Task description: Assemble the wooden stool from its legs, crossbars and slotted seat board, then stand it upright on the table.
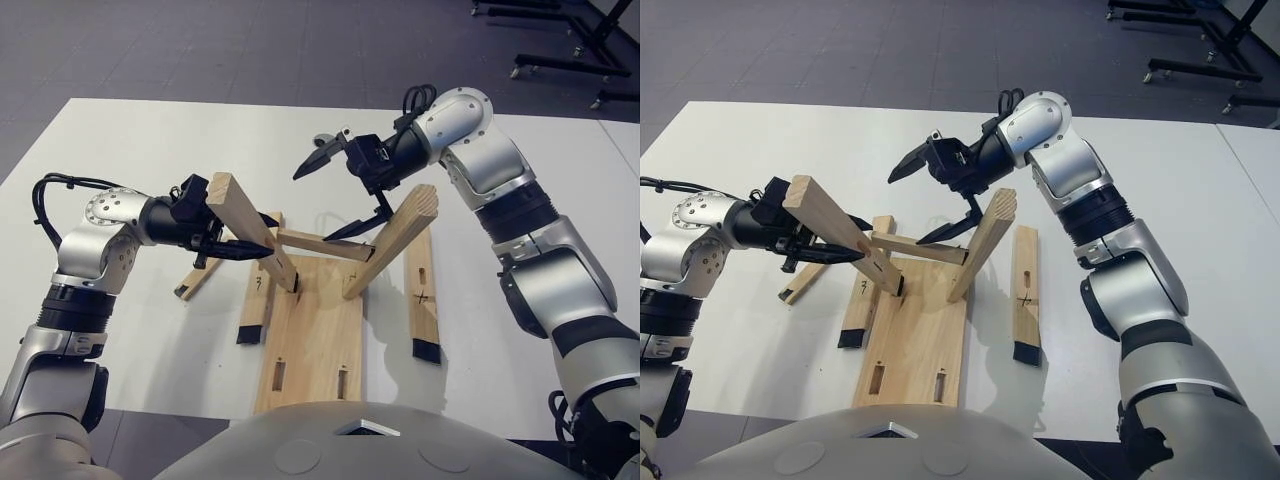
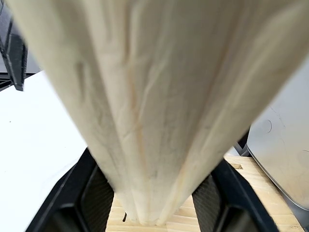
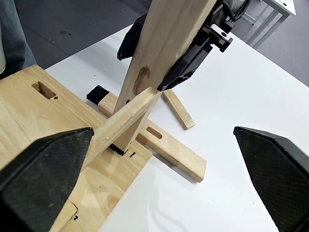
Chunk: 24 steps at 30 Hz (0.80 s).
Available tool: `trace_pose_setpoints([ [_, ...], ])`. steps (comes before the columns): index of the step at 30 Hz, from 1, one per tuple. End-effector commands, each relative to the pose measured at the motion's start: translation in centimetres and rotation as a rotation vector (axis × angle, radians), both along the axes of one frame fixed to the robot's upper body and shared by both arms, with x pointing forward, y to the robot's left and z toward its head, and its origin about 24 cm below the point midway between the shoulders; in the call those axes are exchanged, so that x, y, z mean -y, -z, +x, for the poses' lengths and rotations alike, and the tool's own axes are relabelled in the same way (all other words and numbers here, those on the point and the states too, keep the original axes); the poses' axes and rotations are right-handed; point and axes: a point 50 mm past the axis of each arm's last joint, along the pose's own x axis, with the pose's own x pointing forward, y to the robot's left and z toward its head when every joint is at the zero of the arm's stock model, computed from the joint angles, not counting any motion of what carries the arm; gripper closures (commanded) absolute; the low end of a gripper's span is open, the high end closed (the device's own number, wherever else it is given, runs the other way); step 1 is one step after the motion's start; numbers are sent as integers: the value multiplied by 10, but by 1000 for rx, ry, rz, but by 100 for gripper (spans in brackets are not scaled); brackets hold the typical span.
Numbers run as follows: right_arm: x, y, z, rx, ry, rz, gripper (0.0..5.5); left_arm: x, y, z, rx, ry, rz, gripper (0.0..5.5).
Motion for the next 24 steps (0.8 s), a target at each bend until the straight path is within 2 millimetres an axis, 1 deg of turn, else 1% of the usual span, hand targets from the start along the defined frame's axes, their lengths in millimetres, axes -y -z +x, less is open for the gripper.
trace_pose_setpoints([
  [1, -5, -7, 5, -36, 8, 82, 10, -18, 43, -20, -232, -11, 159, 347],
  [3, -6, -7, 13, -4, 58, 86, 10, -18, 44, -20, -236, -3, 162, 347],
  [7, -10, 4, 19, 27, 94, 46, 10, -16, 44, -21, -237, 11, 164, 347],
  [10, -15, 11, 20, 42, 94, 18, 10, -16, 44, -21, -237, 15, 165, 347],
  [16, -23, 21, 15, 1, 28, -37, 10, -15, 44, -20, -235, 17, 165, 347],
  [20, -27, 20, 10, -50, -13, -30, 10, -15, 44, -20, -232, 16, 163, 347],
  [24, -26, 12, 3, -101, -47, -5, 10, -15, 45, -21, -234, 14, 162, 347],
])
